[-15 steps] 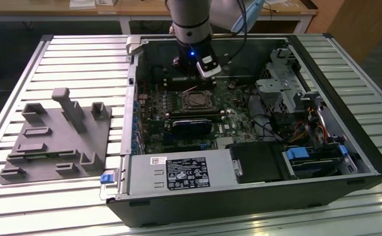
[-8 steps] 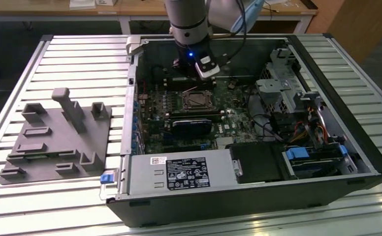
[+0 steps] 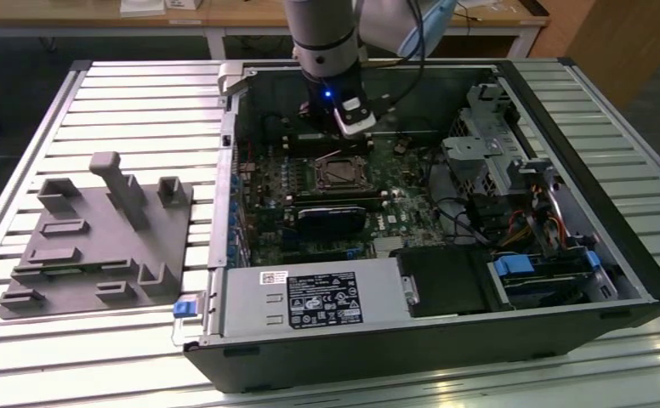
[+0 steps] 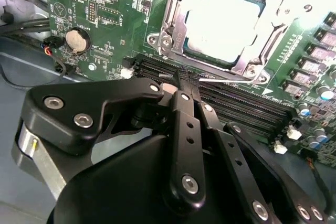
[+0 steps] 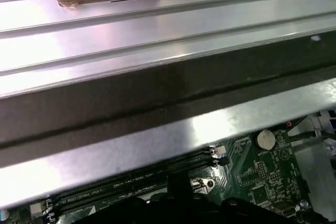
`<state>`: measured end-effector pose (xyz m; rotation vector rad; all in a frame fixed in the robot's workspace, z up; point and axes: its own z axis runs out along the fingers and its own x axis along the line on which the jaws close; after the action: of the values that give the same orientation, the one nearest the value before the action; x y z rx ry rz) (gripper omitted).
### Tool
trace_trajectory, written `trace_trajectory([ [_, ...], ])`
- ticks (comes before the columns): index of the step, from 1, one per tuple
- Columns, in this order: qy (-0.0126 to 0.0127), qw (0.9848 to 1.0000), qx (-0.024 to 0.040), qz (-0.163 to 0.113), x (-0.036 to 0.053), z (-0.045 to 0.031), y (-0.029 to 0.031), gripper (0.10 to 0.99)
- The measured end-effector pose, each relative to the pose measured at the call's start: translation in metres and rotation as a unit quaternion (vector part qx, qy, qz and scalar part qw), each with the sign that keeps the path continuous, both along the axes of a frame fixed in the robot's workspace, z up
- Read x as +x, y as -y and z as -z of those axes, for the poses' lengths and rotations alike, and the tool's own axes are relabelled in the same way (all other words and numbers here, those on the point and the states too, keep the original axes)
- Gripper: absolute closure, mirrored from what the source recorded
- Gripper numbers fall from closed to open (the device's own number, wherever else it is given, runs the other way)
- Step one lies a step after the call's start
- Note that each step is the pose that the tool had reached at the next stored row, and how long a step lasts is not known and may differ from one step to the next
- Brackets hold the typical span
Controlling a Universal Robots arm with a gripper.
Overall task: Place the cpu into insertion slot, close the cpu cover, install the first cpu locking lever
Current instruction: 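Install the first cpu locking lever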
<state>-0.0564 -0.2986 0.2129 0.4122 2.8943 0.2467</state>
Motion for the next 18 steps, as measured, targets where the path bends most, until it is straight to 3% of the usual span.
trace_trajectory([
  [18,0.0001,0.9993,0.0,0.038,-0.0013,0.006,-0.0069,0.98],
])
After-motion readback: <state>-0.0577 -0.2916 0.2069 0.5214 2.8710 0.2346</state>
